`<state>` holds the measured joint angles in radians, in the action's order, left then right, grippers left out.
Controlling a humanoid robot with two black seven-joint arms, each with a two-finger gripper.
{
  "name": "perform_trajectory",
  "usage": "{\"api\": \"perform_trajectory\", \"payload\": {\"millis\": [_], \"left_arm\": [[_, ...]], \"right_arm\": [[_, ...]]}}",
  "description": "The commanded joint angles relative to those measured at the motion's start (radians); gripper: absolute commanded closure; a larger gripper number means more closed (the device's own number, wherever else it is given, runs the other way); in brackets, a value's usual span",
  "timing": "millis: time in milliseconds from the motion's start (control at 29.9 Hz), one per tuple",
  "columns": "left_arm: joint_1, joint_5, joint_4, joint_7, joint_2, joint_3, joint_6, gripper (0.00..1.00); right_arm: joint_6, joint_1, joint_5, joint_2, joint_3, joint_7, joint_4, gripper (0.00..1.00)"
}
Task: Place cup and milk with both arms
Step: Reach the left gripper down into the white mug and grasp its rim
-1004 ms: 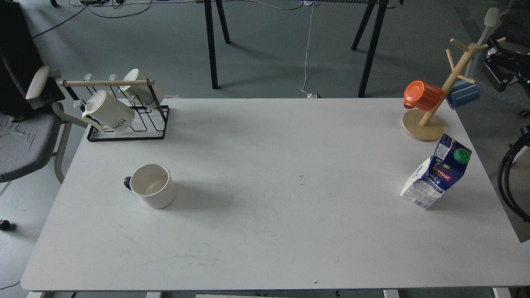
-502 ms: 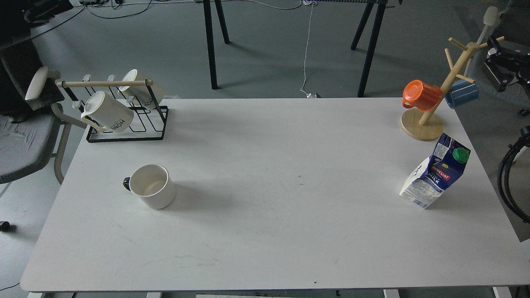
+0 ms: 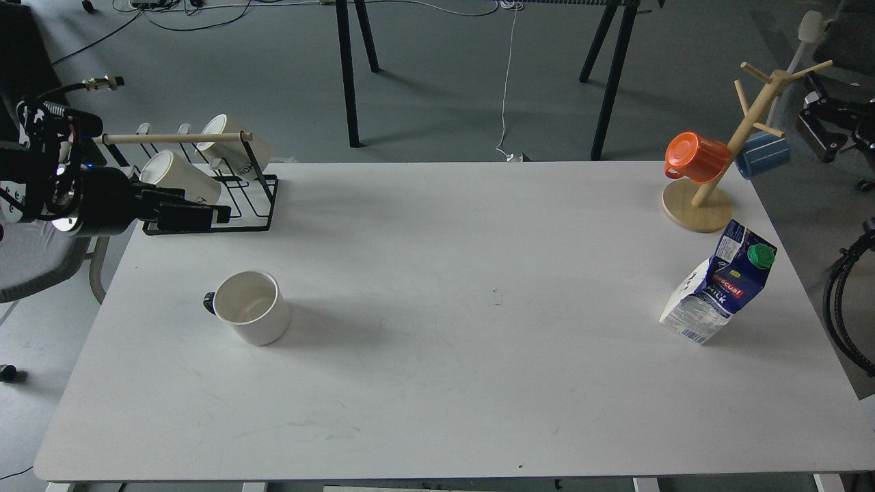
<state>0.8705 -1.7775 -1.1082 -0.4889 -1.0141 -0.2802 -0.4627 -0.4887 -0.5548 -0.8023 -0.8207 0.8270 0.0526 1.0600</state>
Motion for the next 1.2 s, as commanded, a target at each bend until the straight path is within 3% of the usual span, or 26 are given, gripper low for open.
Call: {"api": "perform_trajectory", "payload": {"millis": [0,401,1171], "left_arm": [[-0.022,-0.065,-0.001,0.0,0.025,0.064,0.029,0.0],[-0.061,-0.071,0.108,0.0,0.149,0.065,0.029,0.0],[-0.068,-0.095,0.28,0.0,0.253,0.073,0.029,0.04]], "right_arm": [[0.0,0.018,0.0,0.0,0.0,0.003,0.002,0.01],[0.0,0.038,0.0,0.0,0.001,0.003,0.006,0.01],[0.0,0.052,0.0,-0.006,0.007,0.004,0.008,0.01]]}}
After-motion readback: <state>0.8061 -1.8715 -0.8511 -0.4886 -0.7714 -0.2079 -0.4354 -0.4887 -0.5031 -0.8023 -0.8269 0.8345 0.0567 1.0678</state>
